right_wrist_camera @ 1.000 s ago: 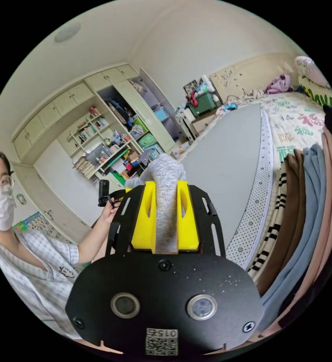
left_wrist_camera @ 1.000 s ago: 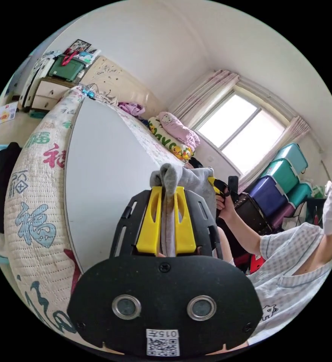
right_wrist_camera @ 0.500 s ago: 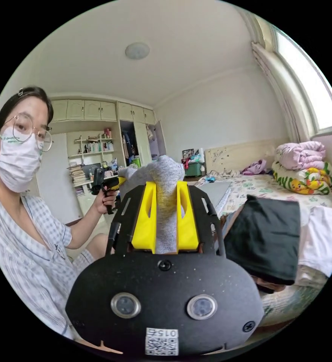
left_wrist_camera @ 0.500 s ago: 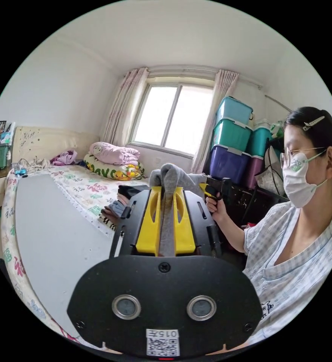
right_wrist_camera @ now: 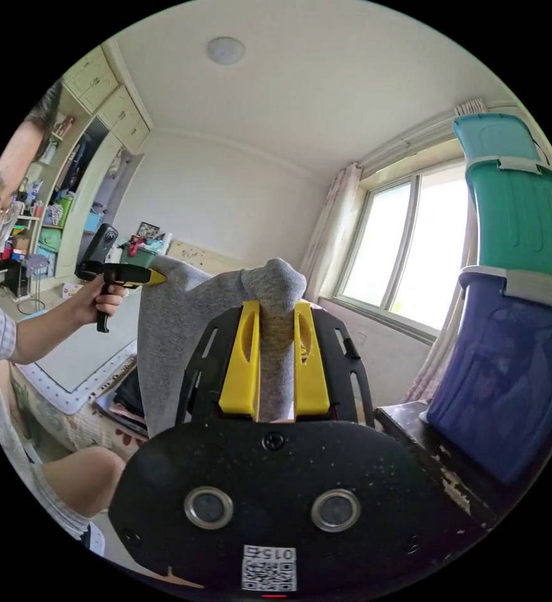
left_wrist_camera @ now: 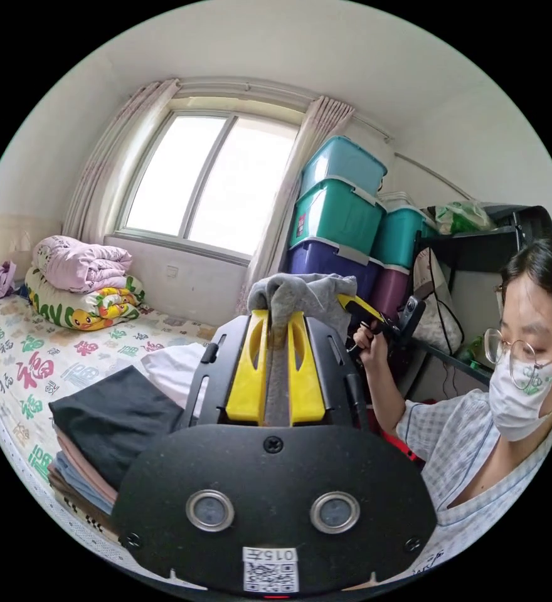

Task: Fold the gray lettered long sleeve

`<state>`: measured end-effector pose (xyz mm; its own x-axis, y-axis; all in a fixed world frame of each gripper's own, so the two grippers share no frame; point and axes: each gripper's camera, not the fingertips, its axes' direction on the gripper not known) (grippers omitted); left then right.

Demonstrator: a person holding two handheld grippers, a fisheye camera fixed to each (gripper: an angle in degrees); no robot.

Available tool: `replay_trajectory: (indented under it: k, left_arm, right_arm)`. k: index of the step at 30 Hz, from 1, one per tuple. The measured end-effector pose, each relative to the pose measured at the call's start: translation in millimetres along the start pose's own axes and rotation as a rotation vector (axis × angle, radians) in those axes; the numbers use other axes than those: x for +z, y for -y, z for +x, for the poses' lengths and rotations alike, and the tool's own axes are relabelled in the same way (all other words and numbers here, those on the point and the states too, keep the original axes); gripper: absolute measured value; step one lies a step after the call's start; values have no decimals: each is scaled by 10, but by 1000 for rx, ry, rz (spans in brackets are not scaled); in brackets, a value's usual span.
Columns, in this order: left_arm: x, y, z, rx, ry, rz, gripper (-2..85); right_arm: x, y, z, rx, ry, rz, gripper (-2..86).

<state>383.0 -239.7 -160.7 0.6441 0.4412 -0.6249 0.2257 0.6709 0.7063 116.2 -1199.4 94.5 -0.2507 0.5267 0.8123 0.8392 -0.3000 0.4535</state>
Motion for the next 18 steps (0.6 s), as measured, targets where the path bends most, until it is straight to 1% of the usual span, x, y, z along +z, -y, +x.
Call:
replay_trajectory:
  k: [4,7,8,9,10,12,13,14,15,16,18]
  left_arm:
    - [797,-109,-582,-59,6,-26,50]
    - [1343,-256,-1115,-136,18,-56,51]
    - [1573,-321,-1368,-180,28,-71,51]
    - [1689,-356,-1495,-194,41,-80,51]
    - [1924,-437,-1761,-221,82,-99,51]
    - [2275,-597,-2190,-272,141,-127,50]
    - [2489,-729,-2480,-338,180,-156,50]
    - [2697,-867,-2748,-407,199,-198,48]
    - [2796,-929,-2862,-423,212,-222,48]
    - [2980,-1032,-3054,-418,255,-265,48]
    - [3229,-1162,-3328,-401,327,-347,46]
  right_arm:
    - [1063,-112,184,-11,-74,-100,83]
    - [2479,-305,267,-32,-166,-229,83]
    - [2740,-350,285,-31,-177,-252,83]
    - [3289,-458,314,-27,-198,-307,83]
    - [3555,-520,326,-22,-206,-334,83]
    - [4594,-828,308,-19,-231,-440,82]
    - [5081,-988,296,-4,-229,-486,83]
    - [5322,-1067,290,3,-230,-508,83]
    - [5787,-1227,268,10,-242,-546,84]
    - [6009,-1307,258,17,-253,-560,84]
    - [6878,-1631,176,10,-318,-622,88]
